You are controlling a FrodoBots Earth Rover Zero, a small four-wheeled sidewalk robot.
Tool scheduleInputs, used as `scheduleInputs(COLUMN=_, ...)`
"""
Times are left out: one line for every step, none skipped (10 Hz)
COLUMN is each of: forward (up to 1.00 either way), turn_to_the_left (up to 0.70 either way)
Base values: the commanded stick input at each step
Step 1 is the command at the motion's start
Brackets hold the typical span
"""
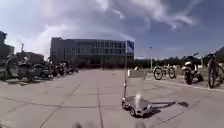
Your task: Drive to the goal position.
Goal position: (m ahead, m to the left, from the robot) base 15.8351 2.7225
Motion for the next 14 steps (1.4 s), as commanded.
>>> scheduleInputs(forward=0.7, turn_to_the_left=0.23)
scheduleInputs(forward=0.7, turn_to_the_left=0.23)
scheduleInputs(forward=0.7, turn_to_the_left=0.23)
scheduleInputs(forward=0.7, turn_to_the_left=0.23)
scheduleInputs(forward=0.7, turn_to_the_left=0.23)
scheduleInputs(forward=0.7, turn_to_the_left=0.23)
scheduleInputs(forward=0.7, turn_to_the_left=0.23)
scheduleInputs(forward=0.7, turn_to_the_left=0.23)
scheduleInputs(forward=0.7, turn_to_the_left=0.23)
scheduleInputs(forward=0.7, turn_to_the_left=0.23)
scheduleInputs(forward=0.7, turn_to_the_left=0.23)
scheduleInputs(forward=0.7, turn_to_the_left=0.23)
scheduleInputs(forward=0.7, turn_to_the_left=0.23)
scheduleInputs(forward=0.7, turn_to_the_left=0.23)
